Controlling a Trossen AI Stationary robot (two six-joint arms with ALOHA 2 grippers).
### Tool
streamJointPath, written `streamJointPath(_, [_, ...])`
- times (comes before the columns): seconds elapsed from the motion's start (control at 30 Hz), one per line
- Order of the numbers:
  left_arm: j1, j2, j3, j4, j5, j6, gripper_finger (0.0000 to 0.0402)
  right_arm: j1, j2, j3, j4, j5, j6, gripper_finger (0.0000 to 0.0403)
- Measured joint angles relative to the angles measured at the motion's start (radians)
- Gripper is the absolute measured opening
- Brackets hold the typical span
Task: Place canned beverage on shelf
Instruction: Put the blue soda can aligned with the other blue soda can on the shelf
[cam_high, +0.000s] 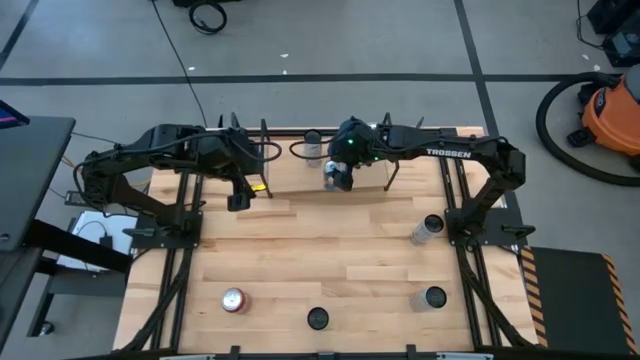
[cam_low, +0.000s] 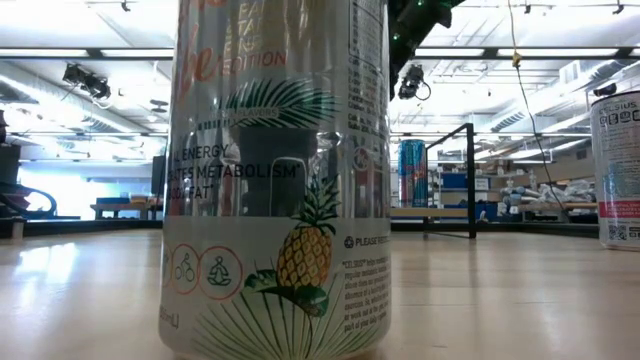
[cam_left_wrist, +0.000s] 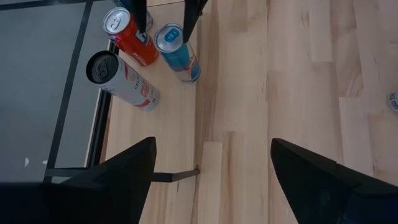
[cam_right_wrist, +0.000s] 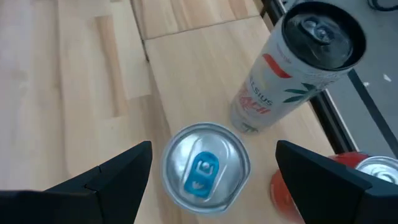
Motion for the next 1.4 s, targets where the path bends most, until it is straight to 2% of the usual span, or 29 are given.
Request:
streamJointPath(0.6, [0.000,0.000,0.000,-0.002,0.000,0.000,0.0318,-0.002,0.068,-0.001,-0.014,0.021,-0.024,0.0348])
streamJointPath(0.73, [0.000,0.000,0.000,-0.003,0.000,0.000,0.0318,-0.002,0.068,-0.001,-0.020,0.026,-0.025,0.0323])
streamJointPath(0.97, [0.000,0.000,0.000,-0.004,0.000,0.001,0.0318,-0.002,0.067,0.000,-0.044,0.029,-0.017,0.0243])
streamJointPath(1.4, [0.000,0.000,0.000,-0.009,0.000,0.000,0.0318,-0.029,-0.009,-0.002,-0.171,0.052,0.038,0.0243])
